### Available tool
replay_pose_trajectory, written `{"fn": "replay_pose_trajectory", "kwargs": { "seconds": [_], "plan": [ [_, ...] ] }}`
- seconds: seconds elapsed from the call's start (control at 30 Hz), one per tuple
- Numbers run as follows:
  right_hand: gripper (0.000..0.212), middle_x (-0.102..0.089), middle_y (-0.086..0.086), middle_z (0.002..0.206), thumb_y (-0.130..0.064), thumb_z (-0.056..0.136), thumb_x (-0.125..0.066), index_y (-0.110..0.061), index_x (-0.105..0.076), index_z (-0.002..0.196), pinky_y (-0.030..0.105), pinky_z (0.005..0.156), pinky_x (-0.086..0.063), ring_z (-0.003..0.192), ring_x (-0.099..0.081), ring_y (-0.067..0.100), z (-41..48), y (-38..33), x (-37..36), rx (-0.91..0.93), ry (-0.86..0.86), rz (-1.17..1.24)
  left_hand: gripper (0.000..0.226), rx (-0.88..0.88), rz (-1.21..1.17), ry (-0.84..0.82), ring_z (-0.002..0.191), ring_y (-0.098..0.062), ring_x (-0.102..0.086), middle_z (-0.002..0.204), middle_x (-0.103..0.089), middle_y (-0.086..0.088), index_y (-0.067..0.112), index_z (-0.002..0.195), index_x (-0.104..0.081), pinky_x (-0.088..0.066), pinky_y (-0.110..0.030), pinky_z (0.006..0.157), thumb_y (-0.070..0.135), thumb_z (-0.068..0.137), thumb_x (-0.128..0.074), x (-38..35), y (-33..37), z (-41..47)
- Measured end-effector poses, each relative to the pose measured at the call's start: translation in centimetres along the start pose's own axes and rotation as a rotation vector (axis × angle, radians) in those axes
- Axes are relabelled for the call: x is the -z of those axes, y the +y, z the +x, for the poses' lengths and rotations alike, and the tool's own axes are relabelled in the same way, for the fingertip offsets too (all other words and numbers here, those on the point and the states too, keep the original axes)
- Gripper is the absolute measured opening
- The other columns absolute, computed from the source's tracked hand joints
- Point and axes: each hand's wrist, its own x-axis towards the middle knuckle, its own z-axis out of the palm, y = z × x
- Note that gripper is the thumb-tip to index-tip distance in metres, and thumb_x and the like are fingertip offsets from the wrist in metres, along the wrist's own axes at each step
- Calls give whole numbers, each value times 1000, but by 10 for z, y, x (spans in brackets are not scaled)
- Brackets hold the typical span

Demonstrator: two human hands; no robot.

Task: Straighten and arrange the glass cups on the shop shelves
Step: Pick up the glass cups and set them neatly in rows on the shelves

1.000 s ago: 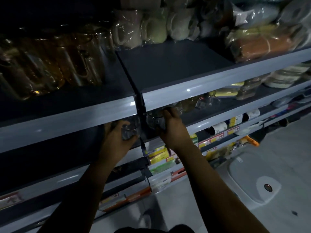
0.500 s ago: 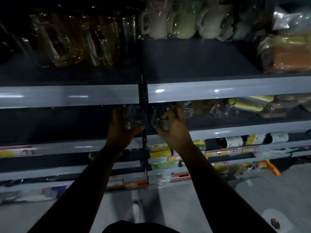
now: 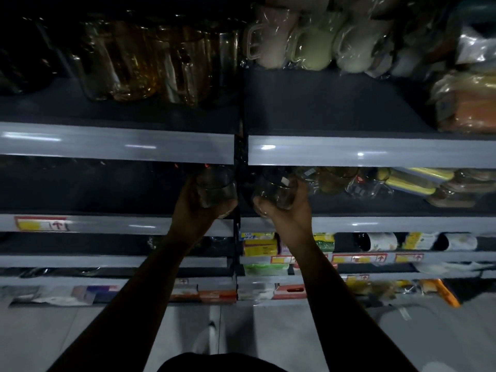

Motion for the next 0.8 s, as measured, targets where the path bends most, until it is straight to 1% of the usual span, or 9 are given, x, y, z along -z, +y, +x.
{"fn": "replay_pose_trajectory", "kwargs": {
  "seconds": [0.07, 0.17, 0.23, 0.3, 0.43, 0.57, 0.63, 0.7, 0.8],
  "plan": [
    [66, -71, -2, 117, -28, 70, -92, -28, -54, 125, 40, 95, -56, 111, -68, 18, -11, -4, 6, -22, -78, 57, 70, -7, -132, 13, 111, -23, -69, 121, -70, -5, 14, 129, -58, -60, -44, 90, 25, 68, -91, -2, 9, -22],
    [48, -68, 6, 111, -31, 74, -89, -26, -58, 110, 32, 86, -57, 105, -67, 19, -31, -10, 10, -108, -175, 169, 70, 60, -349, 62, 110, -28, -68, 116, -72, -6, 24, 120, -66, -58, -37, 84, 44, 59, -93, 1, 12, -53],
    [36, -70, -3, 109, -26, 76, -86, -30, -65, 106, 32, 87, -54, 102, -68, 14, -40, -10, 5, -203, -241, 258, 62, 140, -483, 18, 118, -36, -64, 123, -68, -15, 11, 127, -61, -56, -40, 89, 40, 77, -83, 9, 12, -74],
    [31, -75, 4, 106, -23, 73, -85, -25, -73, 101, 43, 92, -52, 100, -72, 23, -45, -7, -7, -280, -321, 362, 62, 208, -544, -5, 126, -41, -57, 132, -62, -22, 1, 135, -51, -54, -43, 95, 32, 86, -73, 18, 10, -94],
    [50, -77, 5, 99, -20, 69, -87, -14, -66, 115, 38, 81, -54, 96, -73, 25, -57, -3, -44, -417, -408, 492, 90, 259, -660, 90, 126, -42, -56, 134, -59, -26, -3, 140, -46, -51, -52, 103, 42, 74, -85, 35, 13, -138],
    [72, -73, 16, 114, -21, 65, -89, -4, -62, 130, 39, 82, -57, 106, -71, 32, -83, -3, -88, -567, -543, 476, 67, 261, -666, 291, 123, -39, -58, 131, -61, -23, 7, 136, -55, -47, -55, 106, 42, 83, -76, 62, 14, -177],
    [76, -73, 16, 117, -31, 60, -92, -8, -66, 127, 45, 91, -56, 112, -69, 35, -100, -5, -113, -608, -607, 432, 61, 269, -719, 417, 114, -33, -63, 121, -66, -18, 12, 128, -62, -46, -51, 100, 47, 81, -79, 84, 16, -195],
    [71, -73, 10, 119, -42, 59, -91, -17, -71, 122, 44, 90, -57, 115, -68, 31, -112, -6, -129, -619, -677, 357, 47, 274, -728, 494, 108, -32, -67, 116, -68, -18, 15, 121, -67, -49, -49, 95, 48, 88, -71, 101, 21, -208],
    [41, -72, 4, 122, -47, 69, -80, -31, -78, 107, 43, 97, -54, 114, -68, 21, -143, -22, -168, -579, -859, 281, 47, 239, -701, 585, 108, -36, -68, 116, -70, -21, 13, 122, -68, -54, -50, 97, 49, 96, -52, 145, 29, -233]
  ]
}}
